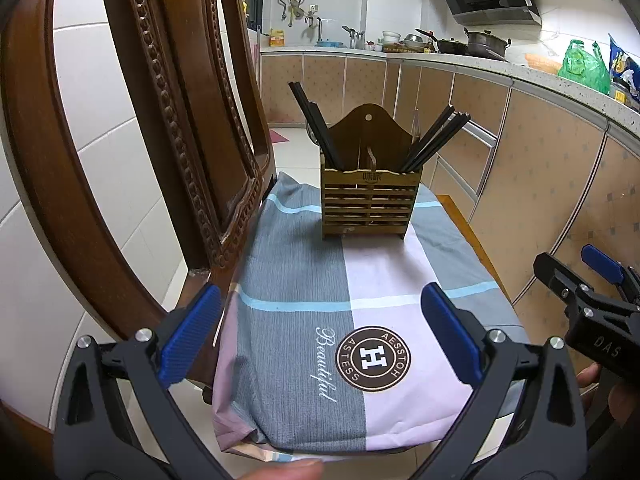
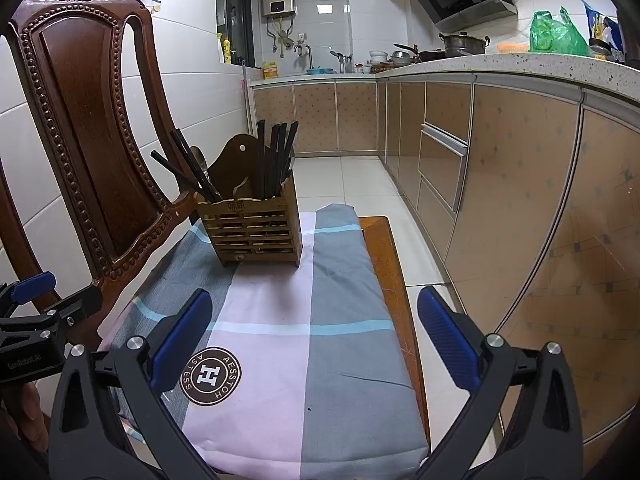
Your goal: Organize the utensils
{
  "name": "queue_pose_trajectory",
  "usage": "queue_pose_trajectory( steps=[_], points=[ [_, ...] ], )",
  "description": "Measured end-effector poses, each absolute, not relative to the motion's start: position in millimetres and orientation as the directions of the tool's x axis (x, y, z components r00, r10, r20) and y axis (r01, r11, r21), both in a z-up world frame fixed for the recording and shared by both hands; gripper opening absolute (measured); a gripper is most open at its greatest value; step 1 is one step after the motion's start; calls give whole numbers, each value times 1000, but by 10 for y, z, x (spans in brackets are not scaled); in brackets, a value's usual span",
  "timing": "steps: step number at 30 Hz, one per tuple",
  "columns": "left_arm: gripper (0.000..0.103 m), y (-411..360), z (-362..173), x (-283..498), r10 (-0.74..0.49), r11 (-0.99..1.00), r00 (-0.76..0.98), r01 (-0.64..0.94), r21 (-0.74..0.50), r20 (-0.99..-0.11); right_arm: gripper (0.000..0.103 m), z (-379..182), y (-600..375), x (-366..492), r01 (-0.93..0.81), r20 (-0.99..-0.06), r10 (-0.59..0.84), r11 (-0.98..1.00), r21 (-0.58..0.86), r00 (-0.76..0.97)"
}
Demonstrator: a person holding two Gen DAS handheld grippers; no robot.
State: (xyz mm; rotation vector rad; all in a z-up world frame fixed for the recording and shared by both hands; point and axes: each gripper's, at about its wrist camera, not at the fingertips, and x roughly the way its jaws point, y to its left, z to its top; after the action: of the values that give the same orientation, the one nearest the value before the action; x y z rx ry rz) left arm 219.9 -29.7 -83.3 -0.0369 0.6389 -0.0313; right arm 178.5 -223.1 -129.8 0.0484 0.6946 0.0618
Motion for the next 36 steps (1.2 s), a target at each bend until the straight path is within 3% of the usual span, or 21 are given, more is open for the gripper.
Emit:
queue_pose_trajectory(
  steps=[36],
  points=[
    [99,-313,-842,2186,-61,998,797,36,-54,-601,100,-1310,-2233,1774,-51,-635,73,997,53,769]
  ],
)
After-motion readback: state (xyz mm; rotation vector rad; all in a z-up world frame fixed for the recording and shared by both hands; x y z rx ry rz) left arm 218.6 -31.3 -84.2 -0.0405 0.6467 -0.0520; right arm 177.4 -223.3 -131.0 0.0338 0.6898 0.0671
